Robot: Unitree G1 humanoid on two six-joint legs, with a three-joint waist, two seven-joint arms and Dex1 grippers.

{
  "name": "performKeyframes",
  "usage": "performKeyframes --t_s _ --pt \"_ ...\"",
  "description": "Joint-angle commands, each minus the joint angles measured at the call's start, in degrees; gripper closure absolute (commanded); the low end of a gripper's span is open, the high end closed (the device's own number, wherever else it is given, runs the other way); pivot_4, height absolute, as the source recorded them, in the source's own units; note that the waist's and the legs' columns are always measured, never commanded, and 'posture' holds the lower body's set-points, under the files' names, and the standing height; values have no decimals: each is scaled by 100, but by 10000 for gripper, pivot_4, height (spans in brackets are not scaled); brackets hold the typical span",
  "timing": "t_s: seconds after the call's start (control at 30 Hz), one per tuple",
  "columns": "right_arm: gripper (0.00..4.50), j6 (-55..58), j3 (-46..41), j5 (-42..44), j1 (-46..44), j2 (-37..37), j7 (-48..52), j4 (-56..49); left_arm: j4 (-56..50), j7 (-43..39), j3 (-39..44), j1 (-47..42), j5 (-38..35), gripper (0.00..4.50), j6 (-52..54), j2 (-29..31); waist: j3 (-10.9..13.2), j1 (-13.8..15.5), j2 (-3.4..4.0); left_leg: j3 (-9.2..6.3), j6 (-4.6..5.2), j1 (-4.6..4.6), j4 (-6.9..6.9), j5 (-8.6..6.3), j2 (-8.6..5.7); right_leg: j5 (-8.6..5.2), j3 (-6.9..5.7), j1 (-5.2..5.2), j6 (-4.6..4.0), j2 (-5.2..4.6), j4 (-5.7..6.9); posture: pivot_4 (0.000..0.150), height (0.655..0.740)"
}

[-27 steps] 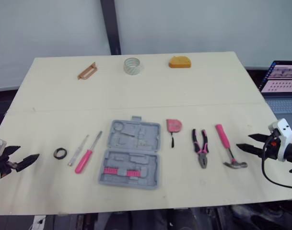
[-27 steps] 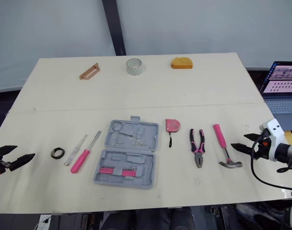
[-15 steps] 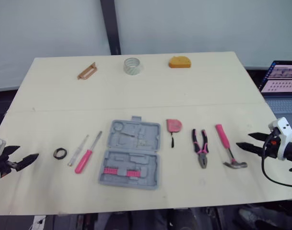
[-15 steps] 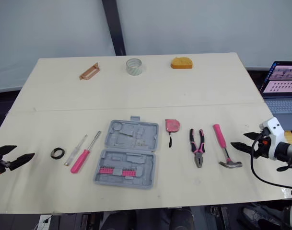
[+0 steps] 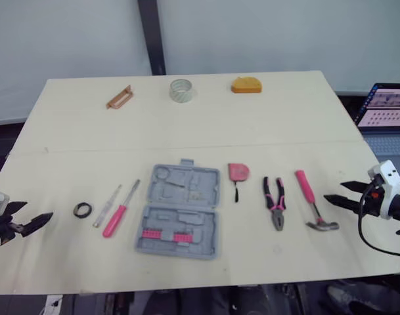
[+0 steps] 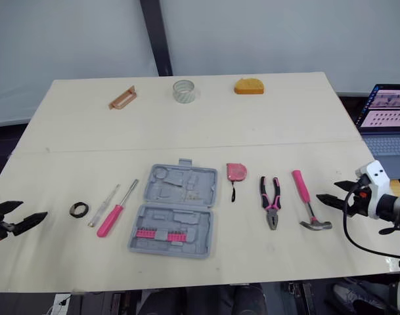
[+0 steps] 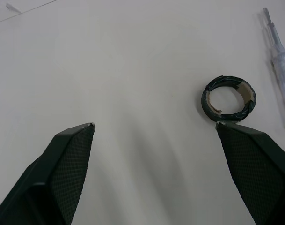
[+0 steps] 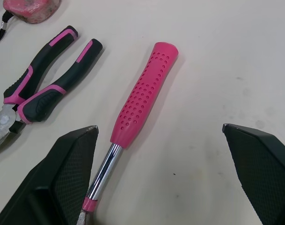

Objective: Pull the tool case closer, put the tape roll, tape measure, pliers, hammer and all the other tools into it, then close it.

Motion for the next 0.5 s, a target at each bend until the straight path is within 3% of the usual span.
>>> performKeyframes --t_s 0.03,0.2,0.5 --pt "0 -69 -231 13 -48 -272 -42 23 91 64 86 27 39 398 -135 21 0 1 0 0 0 0 0 0 0 0 0 0 0 0 0 1500 7400" --pt "0 307 -460 301 -177 -263 -71 -306 -58 0 95 24 -57 398 -99 32 0 -8 0 0 0 1 0 0 0 0 0 0 0 0 1 1500 7400" --pt "0 1969 -123 1159 538 663 -359 -3519 -2397 -81 -761 18 -209 398 809 -501 -1 36 -3 -1 0 -1 12 -2 1 0 1 0 0 -1 18 1500 7400"
